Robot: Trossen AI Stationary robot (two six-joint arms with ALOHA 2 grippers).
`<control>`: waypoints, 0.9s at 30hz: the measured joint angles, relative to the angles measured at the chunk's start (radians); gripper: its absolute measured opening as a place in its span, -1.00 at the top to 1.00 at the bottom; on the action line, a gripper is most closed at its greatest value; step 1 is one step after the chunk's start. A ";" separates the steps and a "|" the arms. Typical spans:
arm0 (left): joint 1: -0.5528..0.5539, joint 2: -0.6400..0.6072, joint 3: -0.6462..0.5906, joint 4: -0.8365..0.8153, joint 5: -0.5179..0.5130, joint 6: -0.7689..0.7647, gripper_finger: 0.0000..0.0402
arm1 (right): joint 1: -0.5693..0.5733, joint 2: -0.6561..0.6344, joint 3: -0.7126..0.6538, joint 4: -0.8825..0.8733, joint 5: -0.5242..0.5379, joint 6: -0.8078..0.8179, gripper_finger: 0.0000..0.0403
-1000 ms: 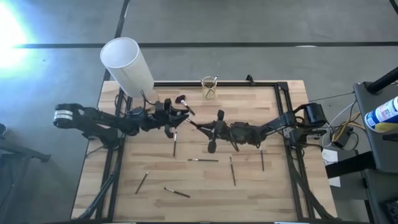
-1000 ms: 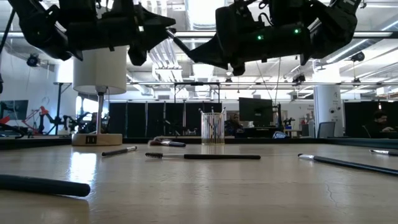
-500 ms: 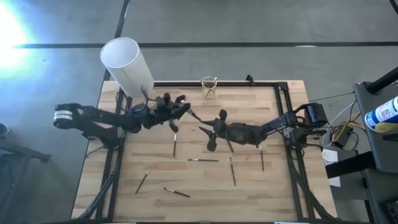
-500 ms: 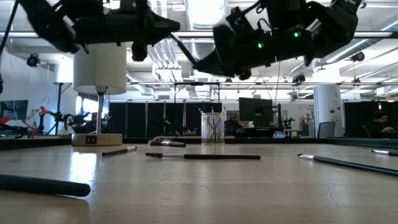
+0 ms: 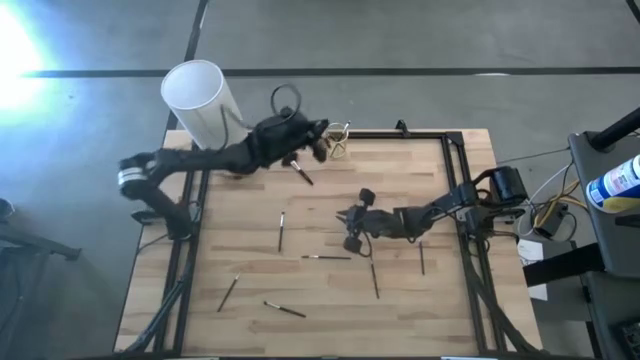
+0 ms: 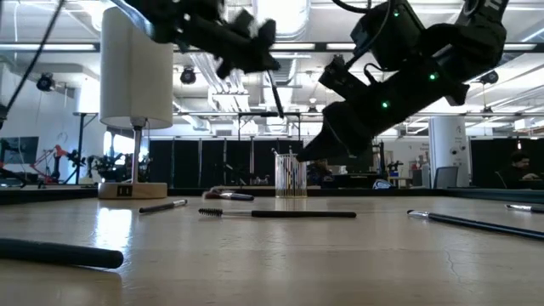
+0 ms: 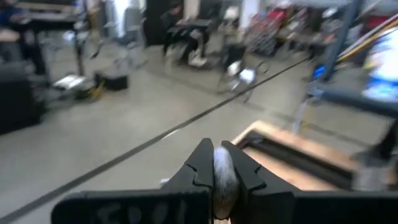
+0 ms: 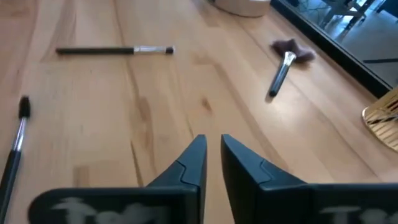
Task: Put items in baskets/containers
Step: Put the blush brush into the gold container
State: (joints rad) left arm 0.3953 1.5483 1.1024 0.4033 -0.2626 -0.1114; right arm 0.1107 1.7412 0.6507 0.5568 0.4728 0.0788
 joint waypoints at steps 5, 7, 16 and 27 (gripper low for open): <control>0.087 0.146 0.141 -0.070 0.031 -0.001 0.94 | 0.026 0.000 -0.014 0.002 0.001 -0.003 0.92; 0.113 0.199 0.185 -0.072 0.066 -0.002 0.94 | 0.032 0.000 -0.013 0.003 0.001 -0.008 0.95; 0.170 0.376 0.303 -0.074 0.108 -0.009 0.92 | 0.043 0.000 -0.014 0.018 0.001 -0.033 0.96; 0.207 0.459 0.300 -0.107 0.168 -0.067 0.79 | 0.051 0.000 -0.015 0.025 0.001 -0.049 0.96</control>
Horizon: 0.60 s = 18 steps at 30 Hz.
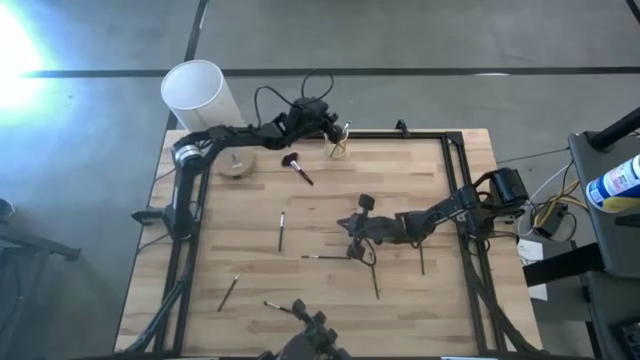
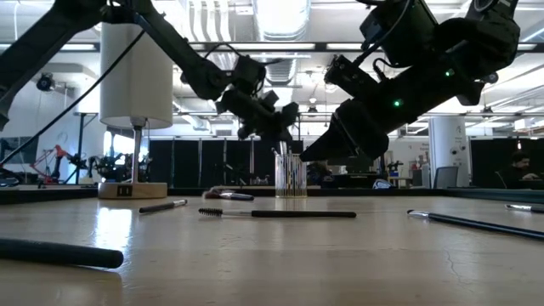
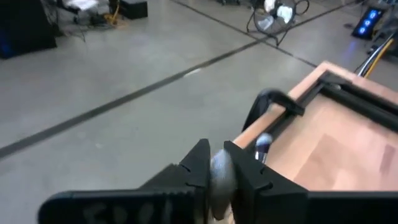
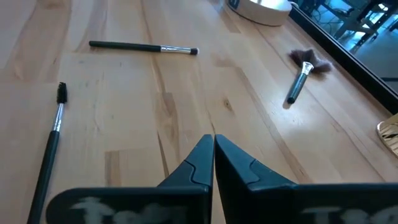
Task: Put items in baskets/containers
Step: Put the blush brush into the gold container, then put the lash brush into the gold container
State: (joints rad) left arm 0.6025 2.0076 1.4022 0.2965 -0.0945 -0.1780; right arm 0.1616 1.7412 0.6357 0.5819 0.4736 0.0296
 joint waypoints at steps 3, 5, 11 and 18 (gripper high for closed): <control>0.002 0.002 0.000 -0.012 0.003 -0.001 0.71 | 0.000 0.000 0.000 0.000 0.000 0.000 0.96; 0.004 -0.005 0.000 -0.034 0.003 -0.004 0.67 | 0.000 0.000 0.000 0.000 0.000 0.000 0.96; 0.005 -0.099 0.000 -0.125 0.004 0.052 0.61 | 0.000 0.000 0.000 0.000 -0.003 0.021 0.96; -0.040 -0.302 -0.065 -0.247 -0.001 0.096 0.70 | -0.004 0.000 0.000 -0.001 -0.005 0.076 0.96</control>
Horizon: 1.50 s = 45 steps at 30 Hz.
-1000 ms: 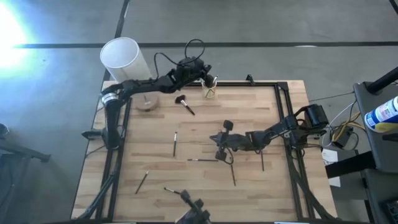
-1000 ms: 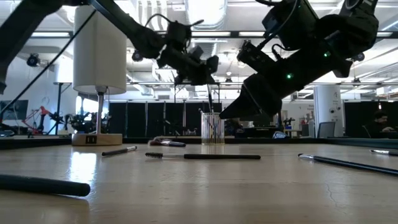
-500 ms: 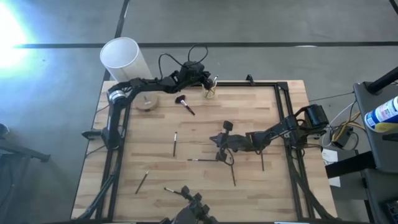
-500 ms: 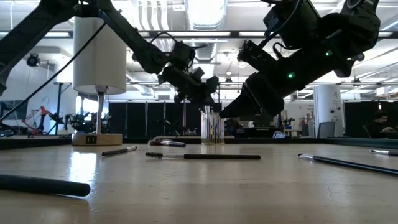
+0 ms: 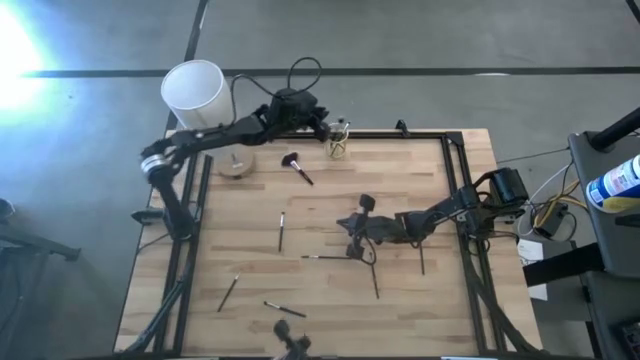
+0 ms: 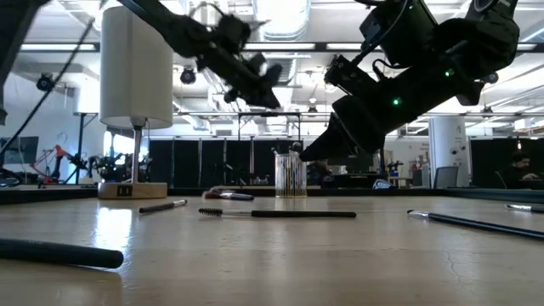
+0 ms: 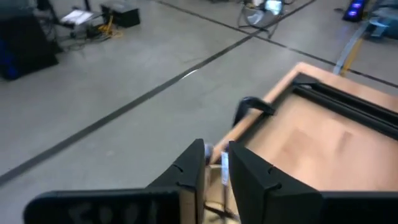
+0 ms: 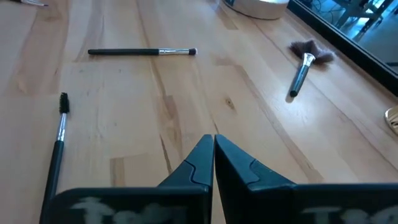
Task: Put items in baskets/containers
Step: Put the lash brush into the gold container
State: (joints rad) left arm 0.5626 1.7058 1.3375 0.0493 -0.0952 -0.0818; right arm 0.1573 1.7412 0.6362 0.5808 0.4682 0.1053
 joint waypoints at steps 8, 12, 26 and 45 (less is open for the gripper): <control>-0.172 -0.266 -0.407 0.221 -0.021 0.045 0.98 | 0.003 0.000 0.013 0.011 0.042 -0.007 0.96; -0.278 -0.358 -0.663 0.502 -0.055 0.026 0.99 | 0.038 -0.015 0.008 -0.003 0.166 0.032 0.96; -0.460 -0.415 -1.122 0.996 -0.061 -0.018 1.00 | 0.285 -0.367 -0.005 -0.718 0.265 0.585 0.96; -0.461 -0.413 -1.147 0.973 -0.061 -0.001 1.00 | 0.079 -0.180 0.019 -0.368 -0.278 0.206 0.42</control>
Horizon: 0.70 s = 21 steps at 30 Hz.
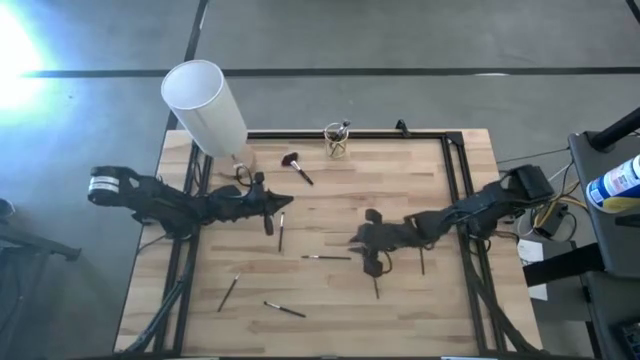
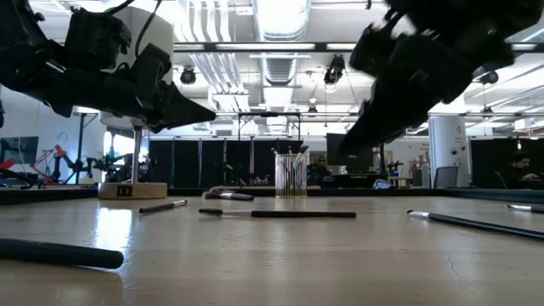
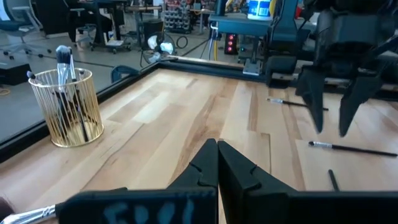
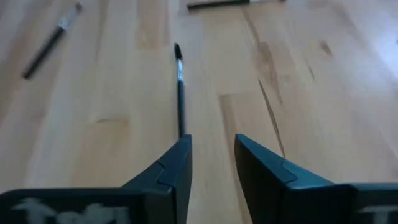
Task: Put items in baskets/containers
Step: Put the lash brush into the gold container
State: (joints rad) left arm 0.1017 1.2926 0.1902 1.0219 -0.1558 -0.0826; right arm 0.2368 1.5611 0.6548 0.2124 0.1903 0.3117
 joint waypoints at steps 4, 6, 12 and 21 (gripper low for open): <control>0.000 0.000 0.000 -0.010 0.000 0.000 1.00 | -0.010 0.090 0.060 -0.024 -0.017 -0.050 0.41; 0.000 0.000 0.000 -0.011 0.000 0.000 1.00 | -0.008 0.129 0.105 -0.084 -0.034 -0.060 0.42; 0.000 0.000 0.000 -0.021 0.001 -0.002 1.00 | -0.011 0.226 0.239 -0.273 -0.063 -0.071 0.50; 0.000 0.001 0.000 -0.032 0.001 -0.004 1.00 | -0.010 0.334 0.391 -0.480 -0.071 -0.079 0.65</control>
State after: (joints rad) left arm 0.1017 1.2934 0.1902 0.9897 -0.1549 -0.0868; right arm 0.2272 1.8948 1.0457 -0.2678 0.1192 0.2332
